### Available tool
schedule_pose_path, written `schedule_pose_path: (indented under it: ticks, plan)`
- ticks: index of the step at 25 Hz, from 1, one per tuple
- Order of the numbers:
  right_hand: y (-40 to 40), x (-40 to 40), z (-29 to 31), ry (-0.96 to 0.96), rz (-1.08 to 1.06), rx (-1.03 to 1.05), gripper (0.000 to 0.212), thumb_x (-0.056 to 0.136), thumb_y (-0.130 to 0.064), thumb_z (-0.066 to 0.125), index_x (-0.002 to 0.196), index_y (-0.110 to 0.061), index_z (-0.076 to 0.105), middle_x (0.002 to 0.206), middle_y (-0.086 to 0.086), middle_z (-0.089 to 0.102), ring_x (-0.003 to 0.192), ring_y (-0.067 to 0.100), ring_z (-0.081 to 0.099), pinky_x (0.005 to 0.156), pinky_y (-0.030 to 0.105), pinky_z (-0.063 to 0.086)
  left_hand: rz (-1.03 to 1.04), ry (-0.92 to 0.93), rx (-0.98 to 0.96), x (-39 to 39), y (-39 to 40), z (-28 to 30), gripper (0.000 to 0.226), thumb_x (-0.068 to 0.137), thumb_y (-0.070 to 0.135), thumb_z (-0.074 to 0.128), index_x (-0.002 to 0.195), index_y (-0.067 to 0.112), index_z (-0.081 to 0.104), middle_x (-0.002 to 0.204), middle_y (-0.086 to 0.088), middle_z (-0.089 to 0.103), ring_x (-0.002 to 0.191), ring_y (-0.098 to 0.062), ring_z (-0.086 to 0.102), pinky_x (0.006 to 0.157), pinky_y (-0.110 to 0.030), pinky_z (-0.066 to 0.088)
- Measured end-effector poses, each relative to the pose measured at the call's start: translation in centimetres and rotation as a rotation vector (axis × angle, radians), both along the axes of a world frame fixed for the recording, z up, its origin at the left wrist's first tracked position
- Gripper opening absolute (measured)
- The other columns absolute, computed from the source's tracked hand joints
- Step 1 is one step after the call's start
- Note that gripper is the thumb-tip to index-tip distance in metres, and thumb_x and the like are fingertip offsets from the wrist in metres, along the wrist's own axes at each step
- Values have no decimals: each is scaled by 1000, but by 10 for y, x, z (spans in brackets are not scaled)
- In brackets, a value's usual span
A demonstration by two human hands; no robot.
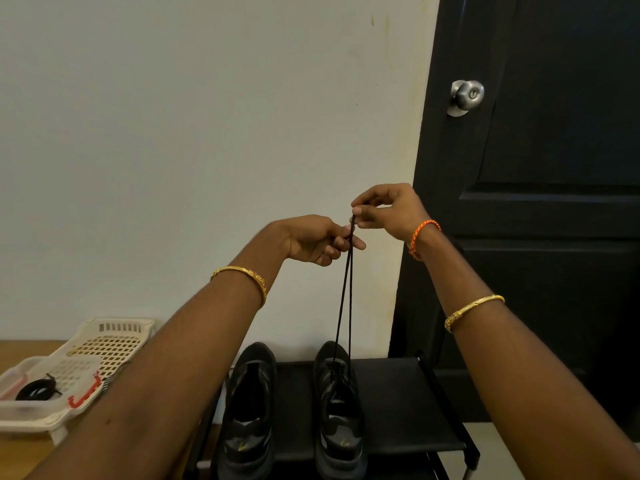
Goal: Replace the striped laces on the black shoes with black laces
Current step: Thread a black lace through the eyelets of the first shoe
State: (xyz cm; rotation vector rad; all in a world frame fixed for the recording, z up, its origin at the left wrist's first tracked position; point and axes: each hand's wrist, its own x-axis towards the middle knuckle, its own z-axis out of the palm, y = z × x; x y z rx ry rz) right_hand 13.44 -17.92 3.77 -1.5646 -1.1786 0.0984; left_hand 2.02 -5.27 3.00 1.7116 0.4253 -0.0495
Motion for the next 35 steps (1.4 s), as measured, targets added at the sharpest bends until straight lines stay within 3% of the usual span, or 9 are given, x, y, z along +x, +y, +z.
schedule_pose_path:
  ticks: [4,8,10,13,15,17,21,28,35]
  plan:
    - [12,6,-18,243,36,33,6,88,-4,63,93,-4,66,86,9,69,70,13,71,63,24,59,-3,-47,115,0,4,2,34,104,33,32,89,12,56,51,11,33,41,-3,29,42,-14,28]
    - [23,7,-43,435,27,-4,11,91,-5,59,100,1,62,85,10,69,64,14,71,55,24,57,48,-46,489,0,4,9,29,98,35,48,85,15,64,55,9,41,47,-5,33,46,-16,29]
    - [27,5,-49,464,41,-26,12,92,-5,56,101,3,61,80,8,68,60,12,71,51,20,54,23,-25,773,-1,2,13,25,94,33,56,79,16,67,66,6,52,60,-8,41,55,-20,35]
    - [32,3,-51,449,34,-83,15,93,-8,55,103,2,60,77,5,68,55,9,69,48,18,52,12,-68,1163,4,2,15,23,93,28,59,95,9,73,96,-2,60,88,-14,50,74,-25,39]
    - [33,4,-50,452,25,-135,17,93,-8,56,104,4,62,75,5,66,50,7,65,48,18,52,55,-145,1252,4,3,12,22,91,24,61,101,9,73,111,-3,60,94,-11,50,79,-24,39]
    - [32,5,-47,493,28,-185,18,93,-7,55,103,5,64,73,7,66,46,6,62,49,19,53,96,-226,1183,2,3,5,19,90,21,62,100,9,73,110,-3,64,83,-7,52,75,-22,41]
    - [25,0,-41,544,50,-237,13,92,-5,55,99,2,64,70,7,66,48,7,62,48,20,53,219,-262,834,-3,0,-5,19,89,17,61,80,7,74,78,-4,65,52,-10,45,48,-16,35]
    - [8,-14,-32,335,-107,-154,7,91,-17,62,91,-11,64,86,7,69,71,11,67,60,23,54,390,43,196,0,-9,5,24,94,14,49,73,10,59,71,2,61,33,-4,24,31,-13,19]
    - [2,-27,-27,131,-164,-304,7,85,-14,67,84,-7,69,81,7,69,82,17,66,70,26,56,445,-9,-66,-7,-10,-5,24,96,15,50,72,10,55,61,3,64,28,-3,25,28,-13,19]
